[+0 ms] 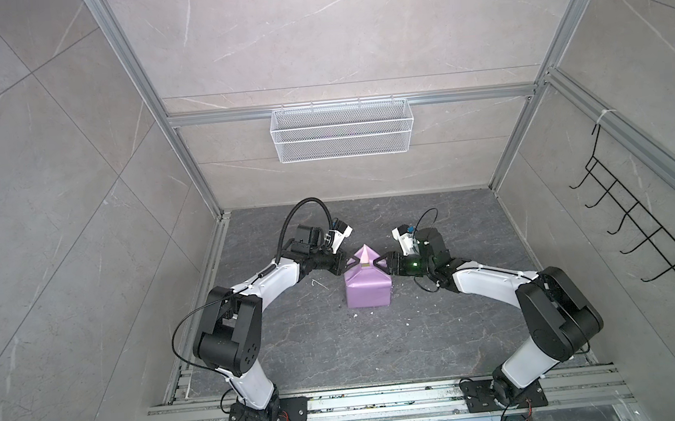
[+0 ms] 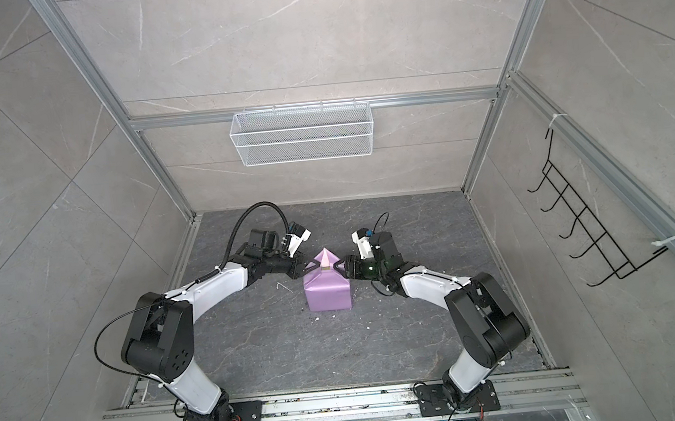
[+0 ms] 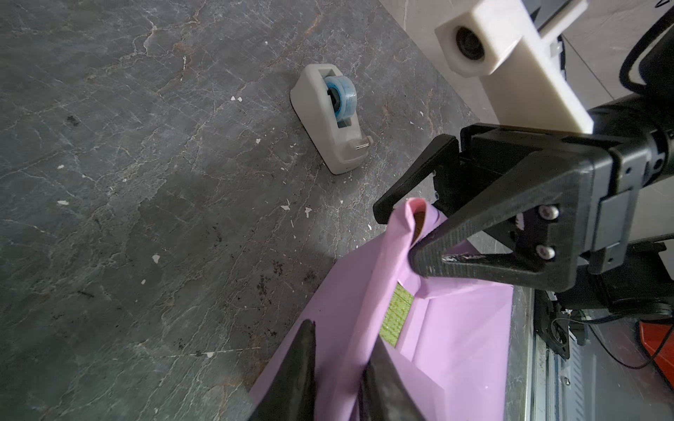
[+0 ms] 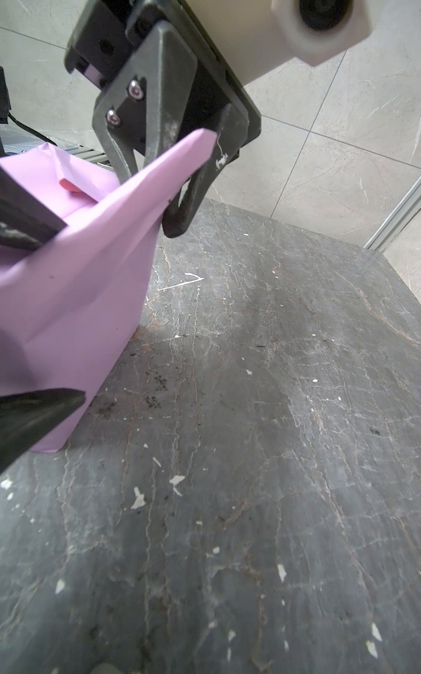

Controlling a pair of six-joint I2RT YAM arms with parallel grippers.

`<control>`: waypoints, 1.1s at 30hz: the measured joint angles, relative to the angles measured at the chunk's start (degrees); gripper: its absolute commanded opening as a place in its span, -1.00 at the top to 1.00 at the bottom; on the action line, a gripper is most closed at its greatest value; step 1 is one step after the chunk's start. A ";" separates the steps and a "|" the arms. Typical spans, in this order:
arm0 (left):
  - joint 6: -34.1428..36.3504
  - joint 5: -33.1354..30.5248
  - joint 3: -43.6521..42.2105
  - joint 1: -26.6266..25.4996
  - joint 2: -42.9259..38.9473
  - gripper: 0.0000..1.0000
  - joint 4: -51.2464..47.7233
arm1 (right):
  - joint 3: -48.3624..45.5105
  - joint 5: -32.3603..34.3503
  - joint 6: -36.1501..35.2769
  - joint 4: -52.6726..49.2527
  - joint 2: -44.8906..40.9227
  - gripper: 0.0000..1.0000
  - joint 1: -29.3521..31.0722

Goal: Wrap the gift box in paper

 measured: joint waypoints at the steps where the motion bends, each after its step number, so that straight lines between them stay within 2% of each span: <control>1: 0.00 0.00 0.00 0.00 0.00 0.56 0.02 | 0.04 0.00 -0.02 -0.11 0.00 -0.20 0.00; 6: -0.17 0.96 0.42 0.11 0.68 0.60 0.15 | 0.07 0.02 -0.04 -0.17 0.00 -0.20 0.00; 13: -1.77 1.60 0.68 0.26 1.42 0.92 1.03 | 0.28 0.02 -0.44 -0.37 0.04 -0.20 0.00; 18: -2.86 2.12 0.63 0.33 1.53 0.99 1.53 | 0.52 0.02 -0.46 -0.63 0.11 -0.20 0.00; 19: -3.04 2.27 0.59 0.37 1.55 0.96 1.64 | 0.52 0.02 -0.46 -0.68 0.11 -0.20 0.00; 21: -3.52 2.54 0.42 0.42 1.57 0.73 1.97 | 0.59 0.00 -0.48 -0.76 0.11 -0.21 0.00; 24: -4.15 2.97 0.39 0.42 1.57 0.52 2.71 | 0.61 -0.17 -0.70 -0.81 0.11 -0.20 0.00; 27: -4.52 3.13 0.39 0.42 1.57 0.44 3.45 | 0.63 -0.24 -0.90 -0.81 0.15 -0.20 0.00; 33: -4.81 4.46 1.60 0.39 1.99 0.44 3.63 | 0.83 -0.42 -0.90 -0.81 0.33 -0.20 0.00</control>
